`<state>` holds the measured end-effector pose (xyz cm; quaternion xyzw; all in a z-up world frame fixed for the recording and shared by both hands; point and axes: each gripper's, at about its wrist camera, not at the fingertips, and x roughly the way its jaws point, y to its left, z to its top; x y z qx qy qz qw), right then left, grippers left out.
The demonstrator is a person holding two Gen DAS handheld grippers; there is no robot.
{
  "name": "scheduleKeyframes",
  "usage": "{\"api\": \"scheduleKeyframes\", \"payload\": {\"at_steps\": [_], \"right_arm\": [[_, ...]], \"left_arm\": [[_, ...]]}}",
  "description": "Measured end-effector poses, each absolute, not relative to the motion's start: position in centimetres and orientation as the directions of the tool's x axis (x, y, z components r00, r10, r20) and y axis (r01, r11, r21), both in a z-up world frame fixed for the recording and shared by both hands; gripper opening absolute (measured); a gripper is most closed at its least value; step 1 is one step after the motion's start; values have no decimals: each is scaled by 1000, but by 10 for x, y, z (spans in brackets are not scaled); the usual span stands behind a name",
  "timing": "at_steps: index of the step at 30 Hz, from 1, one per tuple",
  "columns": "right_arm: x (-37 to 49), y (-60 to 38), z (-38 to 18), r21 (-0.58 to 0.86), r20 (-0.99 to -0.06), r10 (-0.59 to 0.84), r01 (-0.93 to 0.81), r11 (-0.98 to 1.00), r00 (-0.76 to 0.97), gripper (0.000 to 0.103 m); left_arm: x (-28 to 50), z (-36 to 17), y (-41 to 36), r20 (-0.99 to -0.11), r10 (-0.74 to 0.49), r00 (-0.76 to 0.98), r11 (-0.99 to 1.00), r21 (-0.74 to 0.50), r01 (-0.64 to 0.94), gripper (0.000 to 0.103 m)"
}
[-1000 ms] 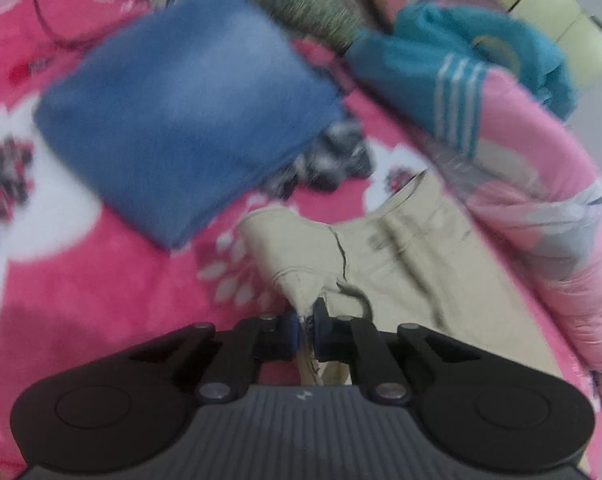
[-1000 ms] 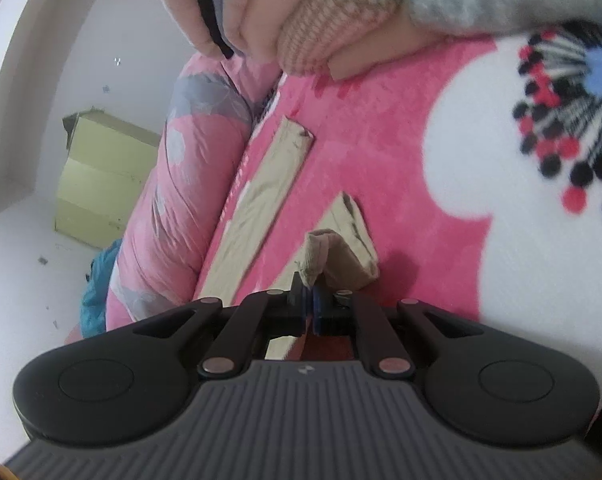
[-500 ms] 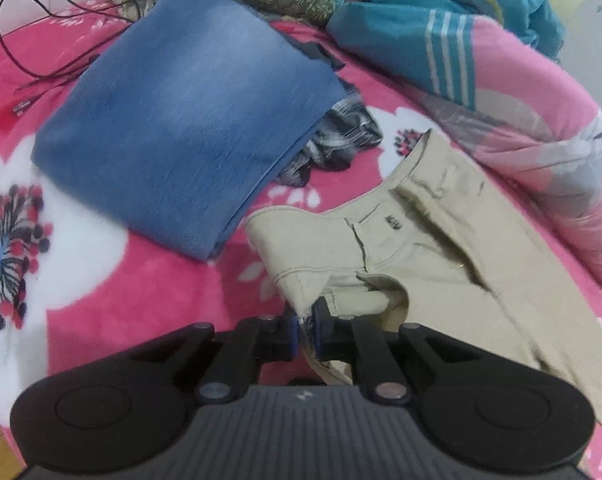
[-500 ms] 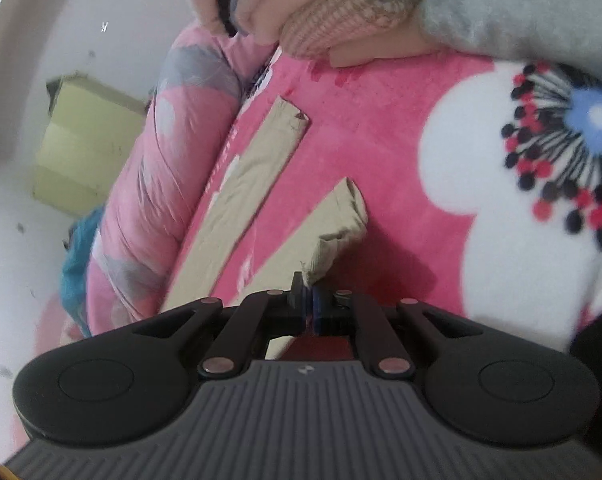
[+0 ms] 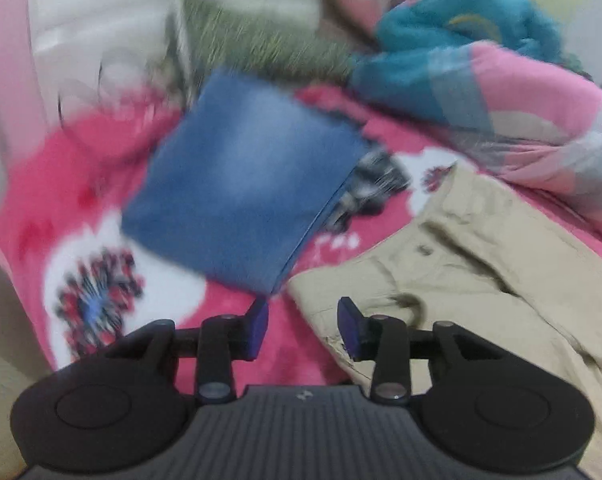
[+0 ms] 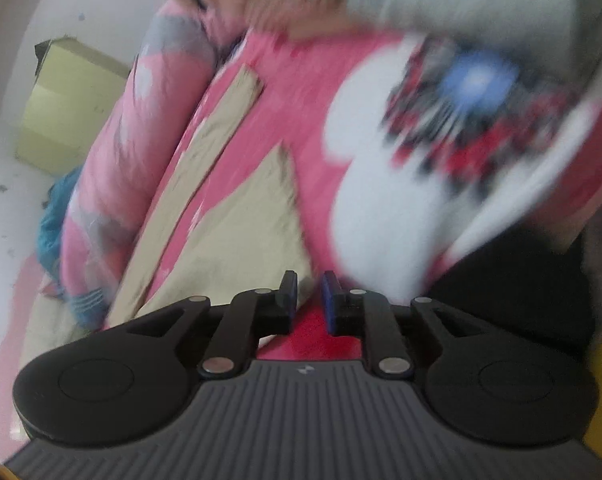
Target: Fold clothes
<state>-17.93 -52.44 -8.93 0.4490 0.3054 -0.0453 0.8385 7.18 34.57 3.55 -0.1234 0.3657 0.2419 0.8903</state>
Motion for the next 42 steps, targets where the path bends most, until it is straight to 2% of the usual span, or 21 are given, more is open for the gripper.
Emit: {"api": "scheduleKeyframes", "payload": {"at_steps": [3, 4, 7, 9, 12, 15, 17, 19, 23, 26, 29, 35, 39, 42], "right_arm": [[-186, -538, -75, 710, -518, 149, 327, 624, 842, 14], [-184, -538, -72, 713, -506, 158, 308, 630, 848, 16], [-160, -531, -69, 704, -494, 207, 249, 665, 844, 23], [-136, -526, -70, 700, -497, 246, 217, 681, 832, 25], [-98, -526, -77, 691, -529, 283, 212, 692, 800, 26], [-70, -533, -82, 685, -567, 303, 234, 690, 766, 29], [-55, -536, -83, 670, -592, 297, 252, 699, 750, 33], [-48, -534, -85, 666, -601, 311, 247, 704, 736, 47], [-51, -530, -86, 665, -601, 310, 246, 705, 737, 48], [-73, -527, -80, 681, -572, 315, 226, 697, 757, 48], [-110, -521, -75, 736, -528, 362, 200, 647, 768, 48], [-174, -525, -96, 887, -423, 477, 244, 392, 771, 49], [-179, -527, -115, 881, -460, 465, 324, 345, 756, 51], [-168, -519, -113, 881, -457, 474, 308, 359, 753, 50]], "left_arm": [[49, 63, 291, -655, 244, 715, 929, -53, -366, 41], [41, 69, 266, -642, 185, 744, 958, -51, -283, 45], [14, 66, 171, -636, -50, 770, 998, 1, 65, 52], [-8, 50, 105, -655, -215, 725, 950, 31, 311, 52], [-35, 12, 18, -693, -399, 601, 812, 38, 583, 52], [-58, -25, -56, -734, -437, 520, 664, 127, 737, 52], [-72, -41, -84, -725, -448, 523, 584, 205, 785, 52], [-81, -52, -102, -712, -455, 536, 536, 262, 803, 52], [-92, -64, -116, -659, -449, 604, 454, 414, 789, 53], [-93, -62, -114, -651, -458, 606, 436, 430, 791, 52], [-94, -52, -106, -646, -448, 618, 450, 434, 780, 47], [-86, -55, -71, -670, -355, 652, 492, 459, 740, 45], [-84, -56, -59, -665, -353, 658, 515, 448, 730, 45], [-84, -59, -61, -640, -350, 683, 512, 480, 712, 44]]}}
